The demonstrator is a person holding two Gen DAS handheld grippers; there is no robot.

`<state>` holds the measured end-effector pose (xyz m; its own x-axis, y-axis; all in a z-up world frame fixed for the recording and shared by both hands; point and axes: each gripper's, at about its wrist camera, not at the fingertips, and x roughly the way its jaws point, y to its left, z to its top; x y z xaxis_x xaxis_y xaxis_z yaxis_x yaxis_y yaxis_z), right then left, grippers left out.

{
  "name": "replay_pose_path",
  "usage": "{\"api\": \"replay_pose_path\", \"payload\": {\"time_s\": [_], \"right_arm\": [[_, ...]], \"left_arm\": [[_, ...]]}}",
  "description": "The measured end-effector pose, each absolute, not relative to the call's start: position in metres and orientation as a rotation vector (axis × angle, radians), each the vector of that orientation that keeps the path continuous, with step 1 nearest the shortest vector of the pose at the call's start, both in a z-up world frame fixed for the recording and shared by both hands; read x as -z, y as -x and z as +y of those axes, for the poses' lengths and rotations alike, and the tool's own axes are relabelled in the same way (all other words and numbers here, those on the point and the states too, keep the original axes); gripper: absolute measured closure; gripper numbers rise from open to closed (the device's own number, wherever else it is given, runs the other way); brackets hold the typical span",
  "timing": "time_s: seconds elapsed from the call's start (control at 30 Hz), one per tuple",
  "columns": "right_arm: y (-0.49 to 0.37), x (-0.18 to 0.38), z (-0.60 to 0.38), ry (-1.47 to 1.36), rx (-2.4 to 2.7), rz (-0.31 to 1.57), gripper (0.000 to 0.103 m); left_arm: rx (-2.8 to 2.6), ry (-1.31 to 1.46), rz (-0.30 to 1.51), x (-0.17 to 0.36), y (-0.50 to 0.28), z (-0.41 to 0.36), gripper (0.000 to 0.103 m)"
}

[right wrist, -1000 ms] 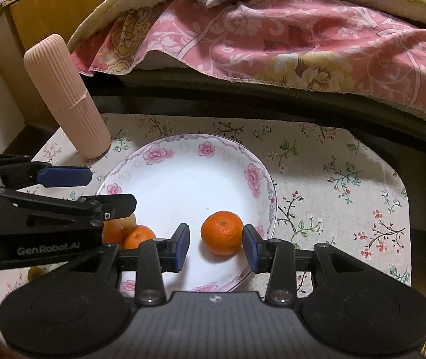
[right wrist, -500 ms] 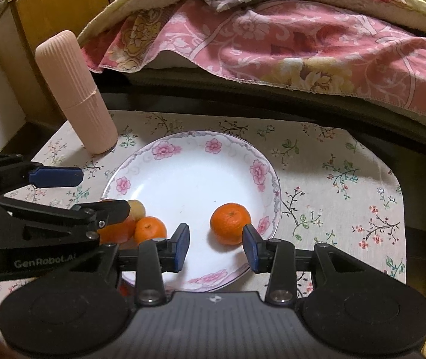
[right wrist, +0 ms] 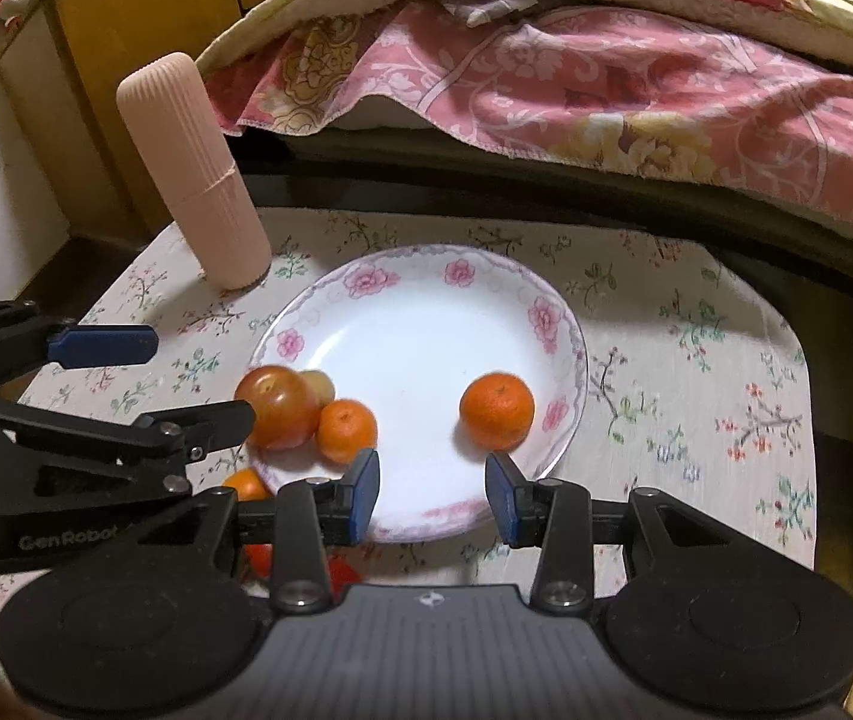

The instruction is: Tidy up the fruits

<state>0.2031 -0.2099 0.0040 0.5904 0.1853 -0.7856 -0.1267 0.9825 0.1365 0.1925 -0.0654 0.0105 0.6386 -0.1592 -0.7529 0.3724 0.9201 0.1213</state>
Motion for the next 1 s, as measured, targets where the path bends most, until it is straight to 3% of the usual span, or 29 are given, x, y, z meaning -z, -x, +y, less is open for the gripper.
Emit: {"api": "replay_pose_path", "payload": {"time_s": [1.0], "right_arm": [[-0.139,0.0,-0.163,-0.082,-0.237,1.013,0.062]], "left_arm": [[0.323,-0.308,0.917,0.003,-0.125,-0.023,0.029]]}}
